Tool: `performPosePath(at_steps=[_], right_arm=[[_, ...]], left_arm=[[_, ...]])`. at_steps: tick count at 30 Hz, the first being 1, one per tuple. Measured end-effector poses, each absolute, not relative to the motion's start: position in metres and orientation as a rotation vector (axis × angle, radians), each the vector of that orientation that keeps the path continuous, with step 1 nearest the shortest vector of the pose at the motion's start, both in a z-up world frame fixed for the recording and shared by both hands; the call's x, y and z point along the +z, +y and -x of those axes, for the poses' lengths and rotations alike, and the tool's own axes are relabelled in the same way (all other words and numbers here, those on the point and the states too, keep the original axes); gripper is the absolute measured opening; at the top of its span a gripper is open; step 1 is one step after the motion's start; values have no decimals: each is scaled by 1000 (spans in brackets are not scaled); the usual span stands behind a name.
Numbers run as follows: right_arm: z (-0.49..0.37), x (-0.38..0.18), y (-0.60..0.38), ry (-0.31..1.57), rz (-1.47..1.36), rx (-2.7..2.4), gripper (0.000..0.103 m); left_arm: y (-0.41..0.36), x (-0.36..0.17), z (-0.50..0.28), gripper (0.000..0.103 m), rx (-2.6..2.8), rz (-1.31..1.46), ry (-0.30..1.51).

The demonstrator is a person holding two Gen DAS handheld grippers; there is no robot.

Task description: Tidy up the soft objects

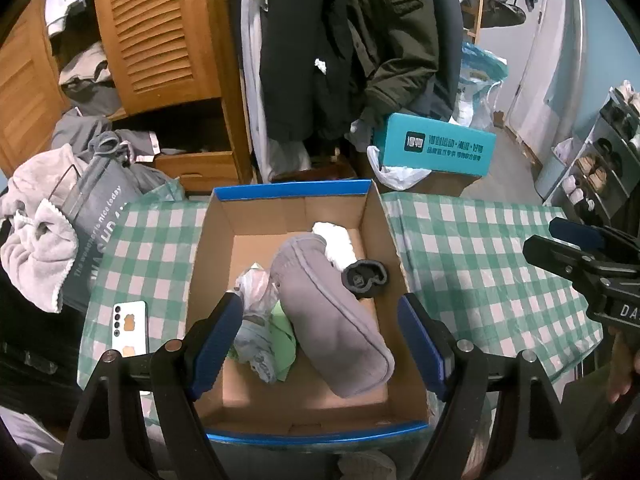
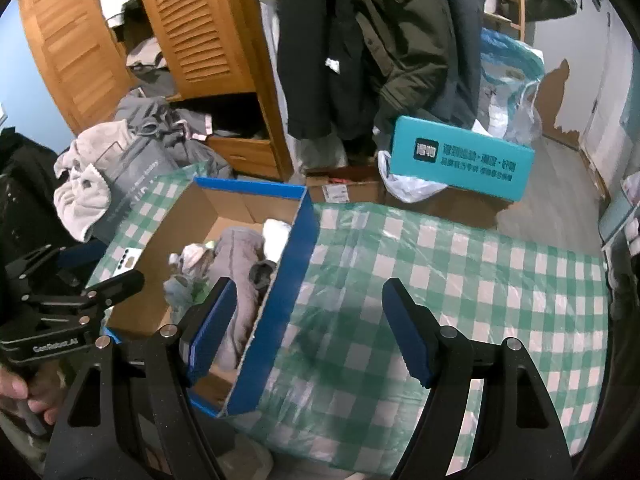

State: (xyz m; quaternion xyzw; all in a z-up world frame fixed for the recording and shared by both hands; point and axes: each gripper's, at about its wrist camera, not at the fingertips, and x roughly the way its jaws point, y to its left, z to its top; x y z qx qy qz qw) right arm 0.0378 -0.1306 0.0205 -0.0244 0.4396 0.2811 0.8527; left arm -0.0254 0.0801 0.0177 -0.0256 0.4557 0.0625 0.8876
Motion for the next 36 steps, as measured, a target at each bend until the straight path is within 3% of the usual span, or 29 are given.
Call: performPosePath(at_steps=[36], right_arm=[[-41, 22, -137, 929, 41, 586, 75]], left_arm=[[77, 13, 27, 81, 147, 45, 982]])
